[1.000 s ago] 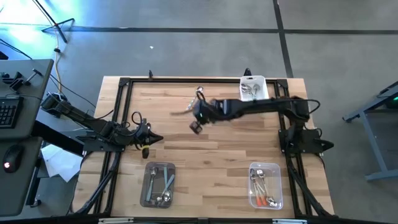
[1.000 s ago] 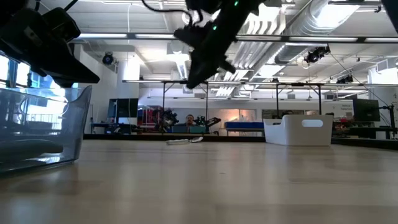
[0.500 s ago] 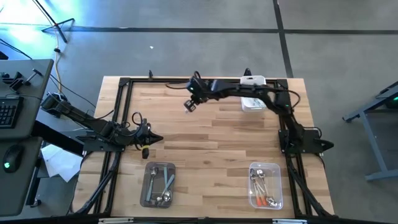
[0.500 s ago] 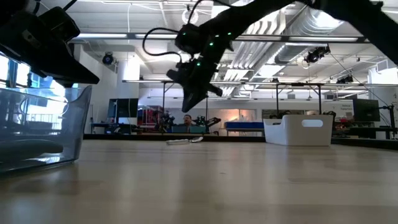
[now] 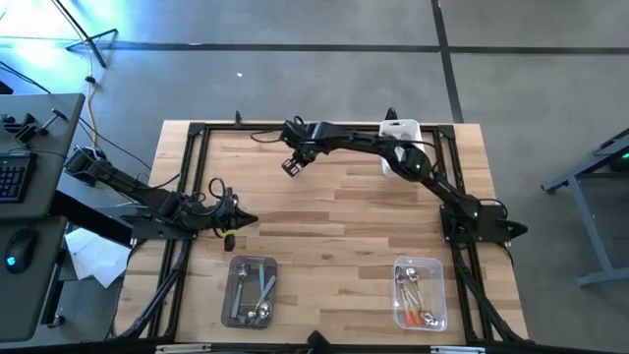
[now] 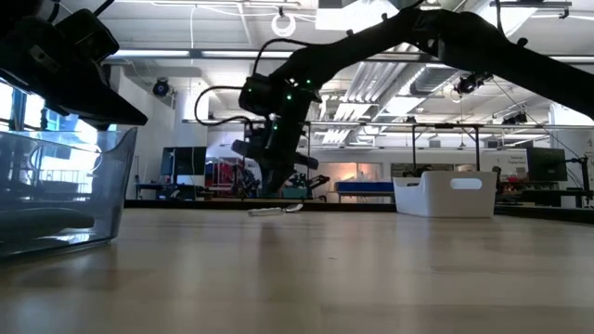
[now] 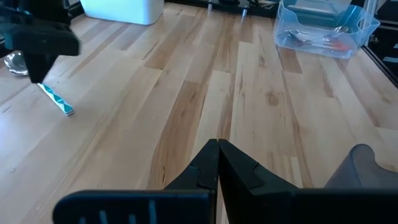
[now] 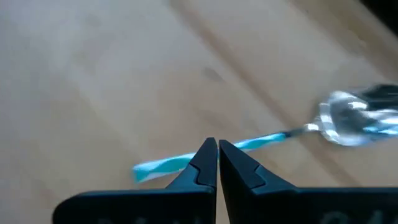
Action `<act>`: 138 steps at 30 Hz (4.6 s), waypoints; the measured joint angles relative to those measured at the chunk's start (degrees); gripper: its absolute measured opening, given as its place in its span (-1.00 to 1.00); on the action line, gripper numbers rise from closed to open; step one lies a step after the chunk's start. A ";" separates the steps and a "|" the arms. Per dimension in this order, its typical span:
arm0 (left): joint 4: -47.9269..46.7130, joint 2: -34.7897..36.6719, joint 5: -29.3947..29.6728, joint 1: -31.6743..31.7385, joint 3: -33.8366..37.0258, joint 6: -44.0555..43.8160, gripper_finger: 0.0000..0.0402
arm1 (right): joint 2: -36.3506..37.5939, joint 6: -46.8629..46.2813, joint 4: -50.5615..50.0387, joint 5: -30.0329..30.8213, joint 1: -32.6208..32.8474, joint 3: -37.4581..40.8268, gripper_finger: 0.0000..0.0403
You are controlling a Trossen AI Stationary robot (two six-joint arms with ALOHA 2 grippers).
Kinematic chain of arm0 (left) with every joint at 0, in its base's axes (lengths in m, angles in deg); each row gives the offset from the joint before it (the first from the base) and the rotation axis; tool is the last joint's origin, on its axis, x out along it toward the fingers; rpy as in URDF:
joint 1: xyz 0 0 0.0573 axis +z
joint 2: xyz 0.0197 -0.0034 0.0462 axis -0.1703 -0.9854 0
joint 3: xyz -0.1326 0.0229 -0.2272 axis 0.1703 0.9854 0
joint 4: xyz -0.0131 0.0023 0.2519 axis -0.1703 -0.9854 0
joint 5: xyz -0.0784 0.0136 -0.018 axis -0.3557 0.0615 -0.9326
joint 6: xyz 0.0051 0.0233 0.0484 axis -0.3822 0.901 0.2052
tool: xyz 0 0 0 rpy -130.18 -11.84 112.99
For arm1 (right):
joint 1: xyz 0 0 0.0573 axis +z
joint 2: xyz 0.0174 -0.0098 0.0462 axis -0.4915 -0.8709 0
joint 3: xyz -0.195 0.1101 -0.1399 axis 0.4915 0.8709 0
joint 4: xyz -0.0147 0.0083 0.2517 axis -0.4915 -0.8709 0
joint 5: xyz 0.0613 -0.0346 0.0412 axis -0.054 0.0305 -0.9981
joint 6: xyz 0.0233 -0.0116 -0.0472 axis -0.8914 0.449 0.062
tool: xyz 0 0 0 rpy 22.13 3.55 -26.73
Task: Sort silverware by color (type)
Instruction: Put the top white spoon into the white bin
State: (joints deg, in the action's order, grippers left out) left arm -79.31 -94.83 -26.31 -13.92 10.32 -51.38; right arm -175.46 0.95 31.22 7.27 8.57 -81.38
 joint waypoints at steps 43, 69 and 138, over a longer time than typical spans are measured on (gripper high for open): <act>-1.65 0.00 -3.06 0.00 0.00 -0.18 -1.00 | 4.16 7.50 -18.25 3.42 1.35 0.09 -1.00; -2.12 0.02 -2.81 0.09 0.00 -1.05 -1.00 | 6.60 -4.67 2.22 -1.40 -6.54 14.30 -0.20; -2.58 0.01 -6.57 0.04 0.00 -1.18 -1.00 | 43.81 -0.77 -17.23 9.51 -19.30 42.07 -1.00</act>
State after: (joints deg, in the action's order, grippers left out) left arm -81.90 -94.82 -32.88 -13.88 10.32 -52.56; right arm -131.64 0.18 14.00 16.79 -10.73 -39.31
